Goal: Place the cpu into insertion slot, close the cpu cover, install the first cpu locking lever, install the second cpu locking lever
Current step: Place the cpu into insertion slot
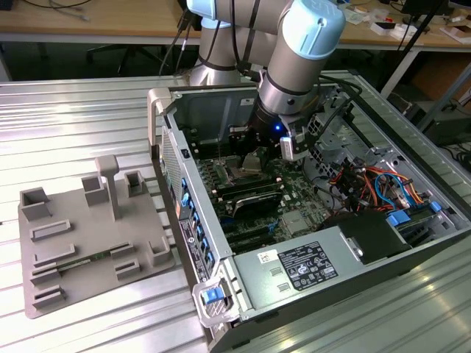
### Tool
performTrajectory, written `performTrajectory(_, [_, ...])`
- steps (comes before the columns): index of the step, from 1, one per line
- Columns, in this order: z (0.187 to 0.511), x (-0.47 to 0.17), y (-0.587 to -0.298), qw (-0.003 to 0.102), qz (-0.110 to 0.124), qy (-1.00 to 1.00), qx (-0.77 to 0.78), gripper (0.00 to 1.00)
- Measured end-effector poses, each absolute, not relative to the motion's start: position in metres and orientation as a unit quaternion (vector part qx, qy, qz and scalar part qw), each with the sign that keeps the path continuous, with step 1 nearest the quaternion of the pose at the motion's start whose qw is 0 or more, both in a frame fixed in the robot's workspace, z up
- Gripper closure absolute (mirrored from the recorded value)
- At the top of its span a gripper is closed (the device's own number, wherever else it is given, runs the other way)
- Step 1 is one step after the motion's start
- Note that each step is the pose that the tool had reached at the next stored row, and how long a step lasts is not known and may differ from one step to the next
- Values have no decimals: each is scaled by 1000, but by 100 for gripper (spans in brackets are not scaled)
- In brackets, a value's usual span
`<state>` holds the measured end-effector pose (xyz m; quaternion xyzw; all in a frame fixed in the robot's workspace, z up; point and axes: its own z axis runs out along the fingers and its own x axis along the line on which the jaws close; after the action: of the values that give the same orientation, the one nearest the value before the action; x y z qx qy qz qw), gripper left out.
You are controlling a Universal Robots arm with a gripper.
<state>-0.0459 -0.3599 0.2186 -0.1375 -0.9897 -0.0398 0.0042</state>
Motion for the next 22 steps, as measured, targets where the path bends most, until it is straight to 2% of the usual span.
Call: performTrajectory(22, [217, -46, -360, 4, -40, -989, -143, 45])
